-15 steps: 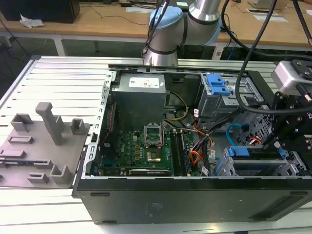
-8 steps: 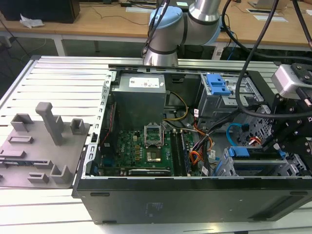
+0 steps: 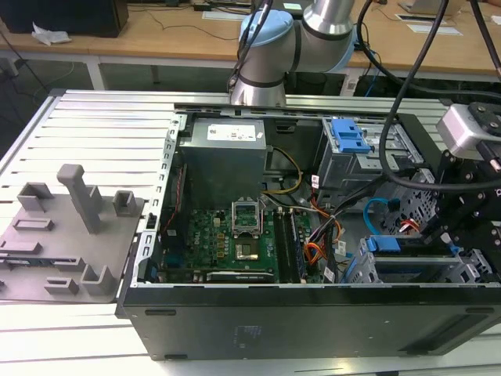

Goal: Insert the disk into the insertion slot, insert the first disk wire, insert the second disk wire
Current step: 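Insert the first disk wire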

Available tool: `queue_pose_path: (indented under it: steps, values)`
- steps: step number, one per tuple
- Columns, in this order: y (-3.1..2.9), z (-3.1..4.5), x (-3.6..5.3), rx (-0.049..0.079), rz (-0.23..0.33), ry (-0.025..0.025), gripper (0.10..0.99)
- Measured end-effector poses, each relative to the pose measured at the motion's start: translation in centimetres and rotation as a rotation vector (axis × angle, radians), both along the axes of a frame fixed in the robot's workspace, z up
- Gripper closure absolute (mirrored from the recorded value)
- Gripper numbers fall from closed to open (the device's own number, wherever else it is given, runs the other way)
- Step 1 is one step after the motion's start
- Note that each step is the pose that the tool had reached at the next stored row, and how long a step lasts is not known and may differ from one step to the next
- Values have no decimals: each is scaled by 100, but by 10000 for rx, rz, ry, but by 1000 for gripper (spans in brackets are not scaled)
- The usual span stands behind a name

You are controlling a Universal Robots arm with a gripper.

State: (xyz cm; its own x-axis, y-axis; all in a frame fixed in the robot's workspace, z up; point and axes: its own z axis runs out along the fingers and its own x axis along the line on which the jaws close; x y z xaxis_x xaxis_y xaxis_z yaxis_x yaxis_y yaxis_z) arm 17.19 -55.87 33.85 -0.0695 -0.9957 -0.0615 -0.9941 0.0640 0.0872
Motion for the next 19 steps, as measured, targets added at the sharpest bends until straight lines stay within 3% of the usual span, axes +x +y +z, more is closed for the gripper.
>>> queue_pose_path:
  steps: [1,4,6,7,8,10,16,19]
  values:
    - [-1,9,0,-5,0,0,847]
    - [4,132,0,-1,0,0,847]
    - [9,141,-1,4,-1,0,859]
    - [9,139,1,3,1,13,929]
    - [9,125,8,5,8,64,980]
    - [9,89,25,9,21,162,980]
    - [9,41,45,14,22,261,980]
    - [9,27,49,14,21,282,980]
